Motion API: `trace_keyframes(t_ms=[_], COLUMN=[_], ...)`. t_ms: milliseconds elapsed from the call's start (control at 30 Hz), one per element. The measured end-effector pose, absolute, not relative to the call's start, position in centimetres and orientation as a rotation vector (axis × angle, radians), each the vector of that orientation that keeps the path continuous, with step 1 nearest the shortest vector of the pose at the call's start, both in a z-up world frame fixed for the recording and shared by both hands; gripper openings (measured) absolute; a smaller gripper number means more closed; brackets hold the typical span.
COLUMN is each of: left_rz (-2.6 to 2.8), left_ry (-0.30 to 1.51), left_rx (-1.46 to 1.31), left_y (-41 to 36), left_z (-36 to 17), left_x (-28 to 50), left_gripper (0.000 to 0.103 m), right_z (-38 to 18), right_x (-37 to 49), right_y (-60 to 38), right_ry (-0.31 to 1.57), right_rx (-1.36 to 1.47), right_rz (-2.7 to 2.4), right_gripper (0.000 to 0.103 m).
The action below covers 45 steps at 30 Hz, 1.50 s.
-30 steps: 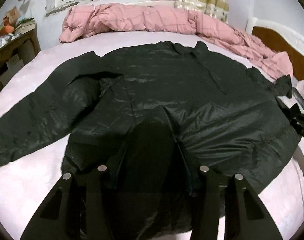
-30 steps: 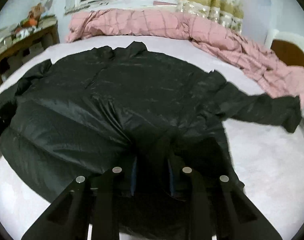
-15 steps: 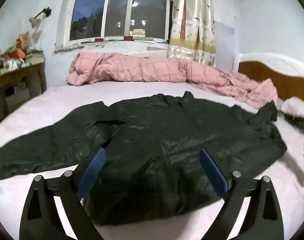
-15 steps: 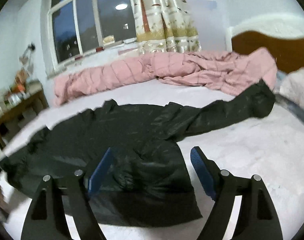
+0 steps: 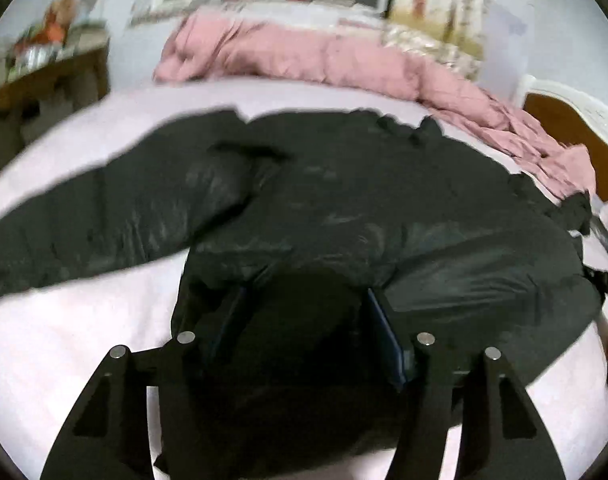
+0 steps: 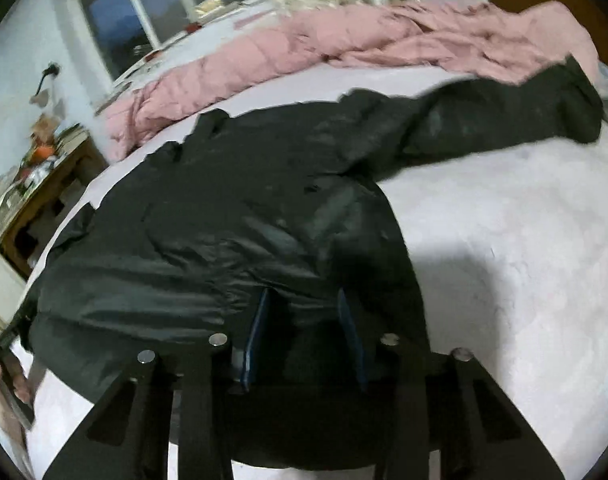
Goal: Fold large clothes
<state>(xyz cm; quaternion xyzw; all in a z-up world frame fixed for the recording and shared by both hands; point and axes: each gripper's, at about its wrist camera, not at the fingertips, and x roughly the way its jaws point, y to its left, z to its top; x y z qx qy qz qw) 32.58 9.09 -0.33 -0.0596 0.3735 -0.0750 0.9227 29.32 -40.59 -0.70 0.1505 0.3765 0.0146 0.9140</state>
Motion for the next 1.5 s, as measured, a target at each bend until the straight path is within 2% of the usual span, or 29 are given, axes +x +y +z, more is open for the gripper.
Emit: trace_keyframes(t_ms=[100,167,200,300,367,400,433,533,633,667,733,767,833,967,1100,1333,1500], left_rz=[-0.142,-0.136,-0.148,-0.201,-0.294,-0.357,-0.443,-0.552,-0.439,-0.425,-0.394,-0.412,-0.453,-0.41,-0.346,-0.329,-0.29], left_ry=[0.774,0.74,0.702,0.55,0.505,0.525,0.554,0.552,0.485,0.458,0.419,0.421,0.511,0.724,0.807,0.807,0.621], left_rx=[-0.117,-0.079,-0.062,-0.004,-0.02,-0.043,-0.078,-0.044,0.047,0.054,0.056,0.053,0.033,-0.066,-0.069,-0.047,-0.133], left_y=[8.9,8.2,7.9,6.3,4.9,4.0,3.0,-0.7,-3.0,-3.2,-3.1,-3.0,-3.4,-4.1,-4.3,-5.2,-2.7], left_z=[-0.4,0.1,0.7,3.6,5.2,5.7,6.0,6.3,5.9,5.7,5.3,5.2,4.7,2.3,-0.5,-0.6,1.3], left_x=[32.7,32.0,31.3,28.7,27.2,26.9,26.6,25.0,23.9,23.7,23.5,23.7,25.2,29.2,31.0,30.7,28.3], left_gripper=[0.059,0.053,0.047,0.047,0.047,0.049,0.049,0.053,0.053,0.054,0.07,0.08,0.081,0.081,0.081,0.081,0.079], right_z=[-0.6,-0.4,0.1,2.6,4.5,5.2,5.4,4.6,3.0,2.2,1.2,0.7,-0.3,-0.9,-1.1,-1.4,0.5], right_x=[29.4,29.3,28.9,26.8,25.7,25.3,25.1,25.0,25.3,25.5,26.3,26.8,27.5,28.0,27.8,28.5,26.3], right_y=[-39.8,-39.2,-38.9,-37.3,-35.4,-34.3,-33.4,-29.0,-26.2,-25.6,-25.1,-25.2,-25.5,-25.7,-25.9,-25.4,-27.3], right_ry=[0.79,0.78,0.76,0.642,0.588,0.579,0.58,0.627,0.64,0.648,0.707,0.741,0.803,0.828,0.82,0.841,0.692], right_rx=[0.248,0.2,0.179,0.14,0.147,0.149,0.148,0.101,-0.016,-0.054,-0.065,-0.057,-0.047,-0.031,-0.022,-0.054,0.039], right_rz=[-0.011,-0.035,-0.045,-0.008,0.067,0.109,0.134,0.201,0.107,0.063,0.057,0.064,0.059,0.062,0.061,0.041,0.003], right_gripper=[0.037,0.037,0.037,0.038,0.054,0.071,0.08,0.087,0.087,0.087,0.089,0.091,0.103,0.103,0.103,0.103,0.103])
